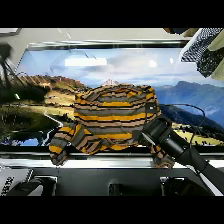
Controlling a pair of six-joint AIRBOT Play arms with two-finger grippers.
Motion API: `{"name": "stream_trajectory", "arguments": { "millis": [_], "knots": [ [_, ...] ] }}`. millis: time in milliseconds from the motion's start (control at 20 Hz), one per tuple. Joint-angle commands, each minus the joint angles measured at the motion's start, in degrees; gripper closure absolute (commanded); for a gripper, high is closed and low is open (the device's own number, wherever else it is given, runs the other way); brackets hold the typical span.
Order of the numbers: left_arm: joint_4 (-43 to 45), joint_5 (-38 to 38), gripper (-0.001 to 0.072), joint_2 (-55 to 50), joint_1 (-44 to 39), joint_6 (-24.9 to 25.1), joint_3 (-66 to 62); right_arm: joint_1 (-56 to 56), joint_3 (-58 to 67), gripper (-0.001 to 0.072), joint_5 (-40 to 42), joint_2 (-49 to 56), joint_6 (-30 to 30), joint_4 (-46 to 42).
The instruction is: Fold the clothes and pants, and hang the long-sleeved shirts on hangers.
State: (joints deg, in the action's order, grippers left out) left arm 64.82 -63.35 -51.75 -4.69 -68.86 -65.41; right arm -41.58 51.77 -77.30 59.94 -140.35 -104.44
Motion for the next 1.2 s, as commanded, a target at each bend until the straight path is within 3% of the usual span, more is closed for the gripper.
{"name": "stream_trajectory", "arguments": {
  "millis": [0,200,350,700,1150],
  "knots": [
    [0.07,-0.63,0.0695,12.92,-8.24,-5.31,16.02,-0.02,0.04,0.0682,1.29,0.37,-5.42,-3.43],
    [-0.17,-8.87,0.0693,21.22,-16.5,-5.79,22.25,0.02,0.04,0.0682,2.25,3.65,-6.1,-3.8],
    [-0.07,-12.81,0.0693,24.68,-20.68,-9.51,23.06,0.02,0.07,0.0682,1.97,6.32,-8.28,-4.87],
    [-0.39,-14.73,0.0693,34.16,-21.22,-12.85,23.06,0.02,0.07,0.0682,4.68,7.39,-15.56,-5.57],
    [-7.45,-22.82,0.0692,34.73,-21.22,-13.9,23.04,0.02,0.07,0.0682,5.29,8.44,-20.72,-5.75]
  ]
}}
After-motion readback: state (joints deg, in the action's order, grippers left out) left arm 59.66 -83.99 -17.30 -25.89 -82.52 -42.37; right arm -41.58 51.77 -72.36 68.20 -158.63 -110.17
